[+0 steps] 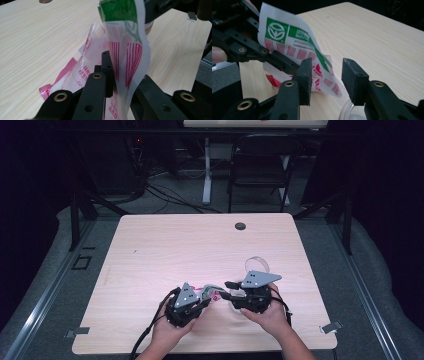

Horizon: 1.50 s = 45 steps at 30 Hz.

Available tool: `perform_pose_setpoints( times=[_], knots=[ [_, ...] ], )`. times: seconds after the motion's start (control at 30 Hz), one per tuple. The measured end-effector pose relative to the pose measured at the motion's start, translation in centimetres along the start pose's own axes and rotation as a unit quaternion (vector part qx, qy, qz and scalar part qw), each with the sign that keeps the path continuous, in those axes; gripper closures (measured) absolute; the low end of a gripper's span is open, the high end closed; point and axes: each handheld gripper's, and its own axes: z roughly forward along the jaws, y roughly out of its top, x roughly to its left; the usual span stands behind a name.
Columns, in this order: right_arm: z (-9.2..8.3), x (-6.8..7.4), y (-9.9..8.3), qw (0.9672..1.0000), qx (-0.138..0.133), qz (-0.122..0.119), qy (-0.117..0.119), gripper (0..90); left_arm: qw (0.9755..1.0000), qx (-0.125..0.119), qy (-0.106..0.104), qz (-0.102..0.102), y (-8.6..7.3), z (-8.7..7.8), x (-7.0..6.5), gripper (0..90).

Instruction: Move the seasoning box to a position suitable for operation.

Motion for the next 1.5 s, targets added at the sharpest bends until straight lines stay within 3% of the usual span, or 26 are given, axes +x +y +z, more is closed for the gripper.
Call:
perform_pose_setpoints(
  times=[0.23, 0.5, 0.63, 0.67, 0.8, 1.03, 1.2, 1.4, 1.5],
  knots=[
    [1.4, 0.4, -0.3, 0.9997, 0.024, -0.007, -0.002, 67.2, 1.0000, -0.003, 0.000, -0.001, -0.1, -0.1, 0.0, 86.2],
    [1.8, 0.2, -0.4, 0.9990, 0.042, -0.009, -0.011, 75.2, 1.0000, -0.002, 0.000, 0.001, -0.1, 0.0, -0.1, 86.0],
    [1.9, 0.1, -0.5, 0.9988, 0.047, -0.008, -0.009, 78.8, 1.0000, 0.000, 0.003, 0.000, -0.1, 0.0, -0.1, 85.9],
    [1.9, 0.2, -0.5, 0.9986, 0.051, -0.010, -0.008, 83.7, 1.0000, 0.001, 0.003, 0.001, -0.1, 0.0, -0.1, 85.6],
    [1.8, 0.3, -0.5, 0.9987, 0.051, -0.008, 0.004, 89.5, 1.0000, 0.000, 0.003, -0.001, -0.2, -0.1, 0.0, 85.5],
    [1.7, 0.4, -0.5, 0.9985, 0.053, -0.011, 0.007, 90.0, 1.0000, -0.004, 0.004, -0.001, -0.3, -0.2, 0.0, 83.8],
    [1.5, 0.6, -0.3, 0.9989, 0.046, -0.001, 0.007, 90.0, 0.9998, -0.012, 0.017, -0.004, -0.4, -0.7, 0.1, 71.6],
    [1.3, 1.2, 0.2, 0.9992, 0.037, -0.009, 0.007, 90.0, 0.9992, -0.018, 0.035, -0.006, -0.7, -1.3, 0.3, 55.2],
    [1.2, 1.6, 0.5, 0.9994, 0.033, -0.011, 0.006, 90.0, 0.9983, -0.015, 0.054, -0.012, -1.2, -1.8, 0.2, 50.4]
  ],
)
